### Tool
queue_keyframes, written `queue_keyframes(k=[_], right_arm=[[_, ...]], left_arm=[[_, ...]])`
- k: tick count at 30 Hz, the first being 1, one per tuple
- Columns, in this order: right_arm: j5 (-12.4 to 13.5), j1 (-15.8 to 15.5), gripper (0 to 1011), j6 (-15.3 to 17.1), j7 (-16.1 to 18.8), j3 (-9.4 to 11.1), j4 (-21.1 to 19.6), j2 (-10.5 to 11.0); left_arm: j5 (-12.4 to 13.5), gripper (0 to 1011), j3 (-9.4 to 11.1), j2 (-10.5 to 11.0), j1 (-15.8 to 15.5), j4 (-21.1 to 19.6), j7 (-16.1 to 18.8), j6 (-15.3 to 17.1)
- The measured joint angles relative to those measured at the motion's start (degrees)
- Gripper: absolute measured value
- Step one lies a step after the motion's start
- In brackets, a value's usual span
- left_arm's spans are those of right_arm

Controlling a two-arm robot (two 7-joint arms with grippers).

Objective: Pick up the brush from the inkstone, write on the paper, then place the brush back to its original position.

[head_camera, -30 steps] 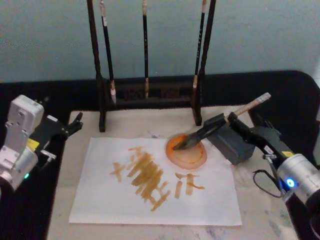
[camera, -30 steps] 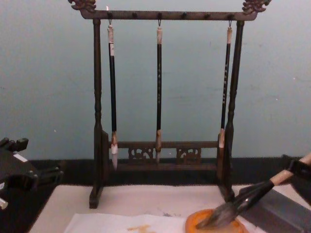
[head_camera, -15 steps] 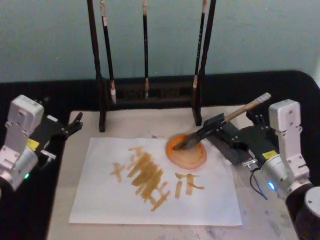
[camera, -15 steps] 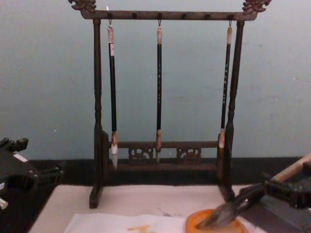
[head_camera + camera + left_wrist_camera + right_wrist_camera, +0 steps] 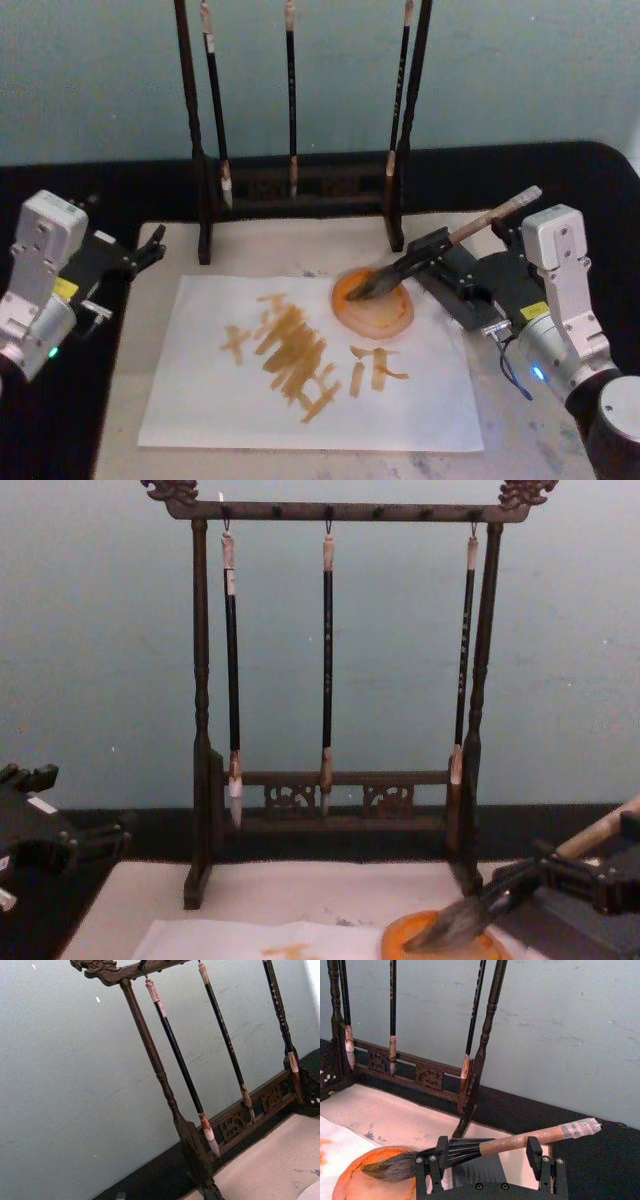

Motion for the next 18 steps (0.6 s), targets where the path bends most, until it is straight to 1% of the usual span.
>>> queue_keyframes(k=[18], right_arm=[[0.3,0.0,1000,0.0,0.0,0.0,-0.1,0.1]], left_arm=[[0.0,1010,0.0,0.0,0.0,0.0,0.0,0.0]])
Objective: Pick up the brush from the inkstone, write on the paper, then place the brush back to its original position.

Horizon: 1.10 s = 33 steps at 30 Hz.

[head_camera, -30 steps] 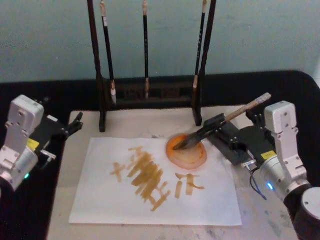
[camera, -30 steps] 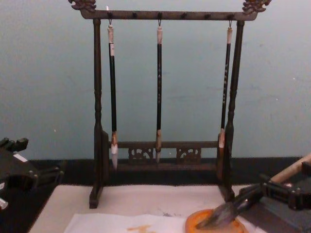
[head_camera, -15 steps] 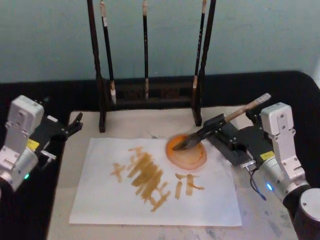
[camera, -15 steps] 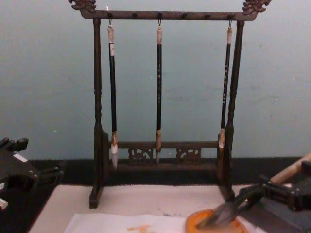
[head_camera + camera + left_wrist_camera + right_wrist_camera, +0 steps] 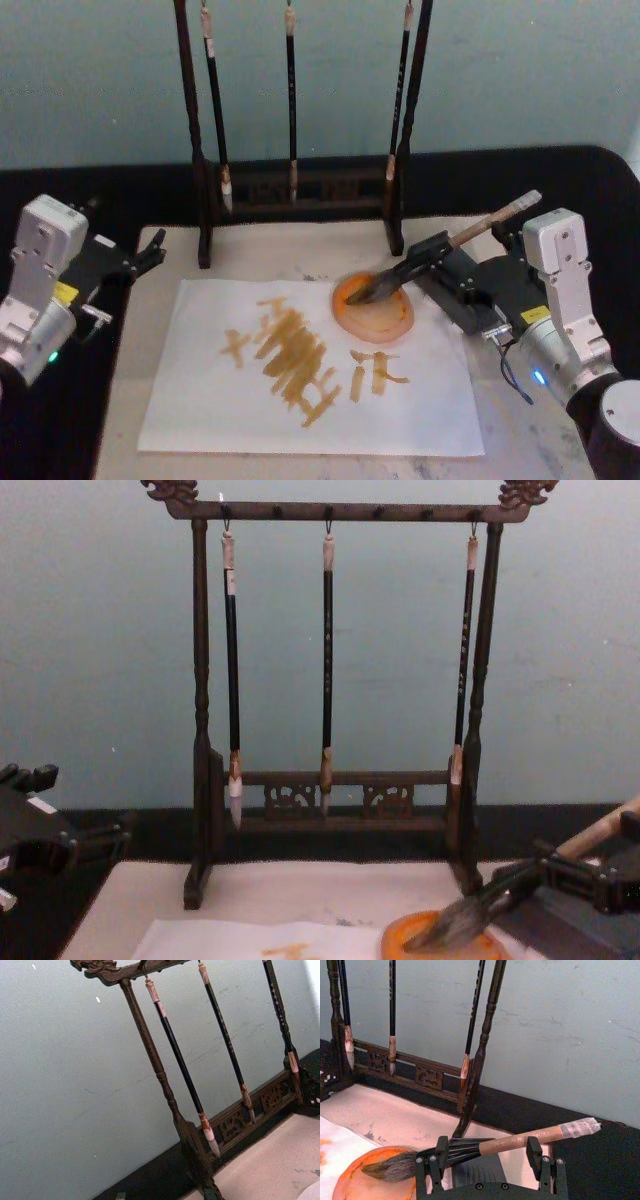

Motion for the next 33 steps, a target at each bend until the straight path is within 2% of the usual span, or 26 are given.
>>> queue_keyframes(k=[33], right_arm=[[0.1,0.0,1000,0.0,0.1,0.0,0.0,0.0]], left_arm=[[0.0,1010,0.0,0.0,0.0,0.0,0.0,0.0]])
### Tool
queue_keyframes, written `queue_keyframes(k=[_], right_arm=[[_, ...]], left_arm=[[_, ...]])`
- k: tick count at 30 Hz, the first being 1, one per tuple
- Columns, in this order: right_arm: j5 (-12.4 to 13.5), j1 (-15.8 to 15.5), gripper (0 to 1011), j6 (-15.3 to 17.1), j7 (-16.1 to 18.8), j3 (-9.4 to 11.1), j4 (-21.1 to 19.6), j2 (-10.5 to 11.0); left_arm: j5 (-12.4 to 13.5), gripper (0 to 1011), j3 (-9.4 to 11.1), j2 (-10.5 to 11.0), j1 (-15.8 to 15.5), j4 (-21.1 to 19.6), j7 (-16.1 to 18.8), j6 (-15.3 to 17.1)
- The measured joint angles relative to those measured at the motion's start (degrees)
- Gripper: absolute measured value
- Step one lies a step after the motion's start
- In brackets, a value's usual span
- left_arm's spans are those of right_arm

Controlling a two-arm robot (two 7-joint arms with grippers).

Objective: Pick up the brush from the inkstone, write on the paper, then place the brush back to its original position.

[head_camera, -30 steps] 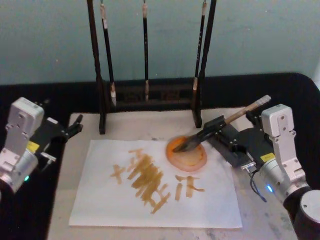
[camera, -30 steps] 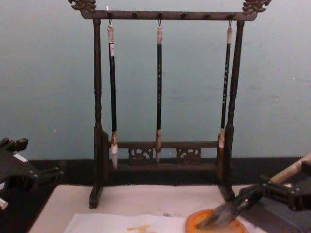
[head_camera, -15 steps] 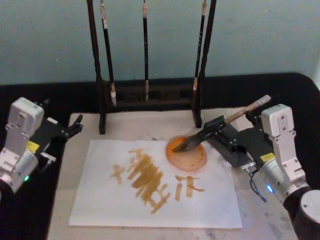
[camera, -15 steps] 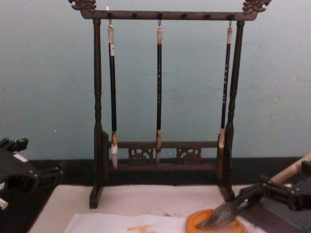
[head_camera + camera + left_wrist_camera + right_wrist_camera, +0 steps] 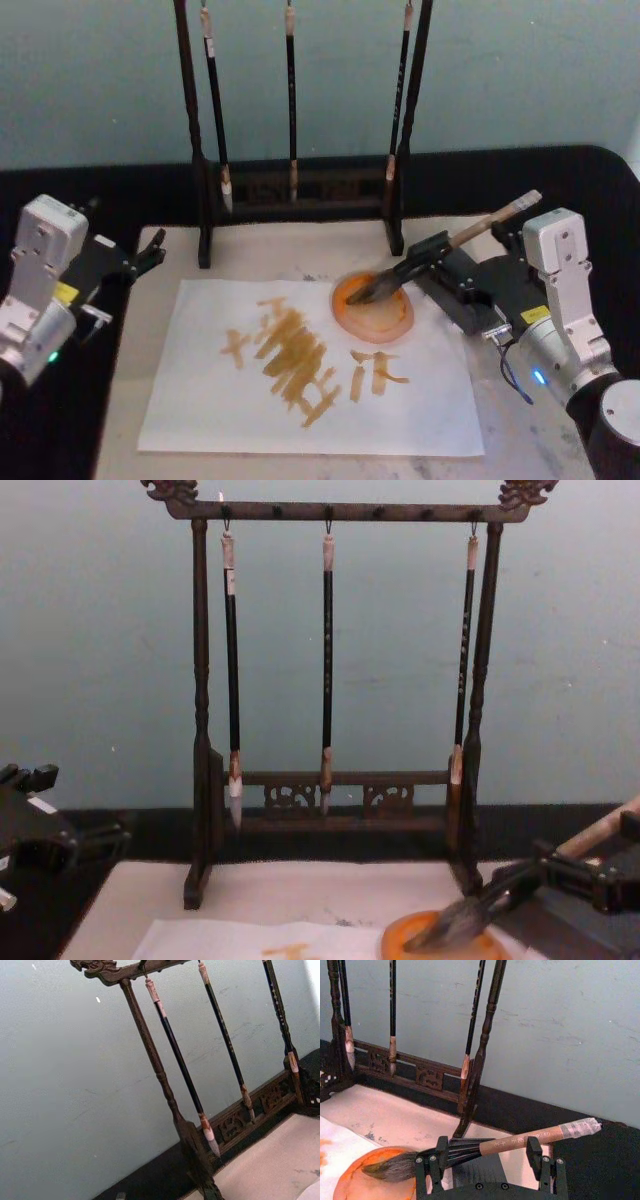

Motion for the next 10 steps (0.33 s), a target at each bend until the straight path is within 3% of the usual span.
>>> queue_keyframes(k=[10], right_arm=[[0.0,0.0,1000,0.0,0.0,0.0,0.0,0.0]], left_arm=[[0.0,1010,0.0,0.0,0.0,0.0,0.0,0.0]])
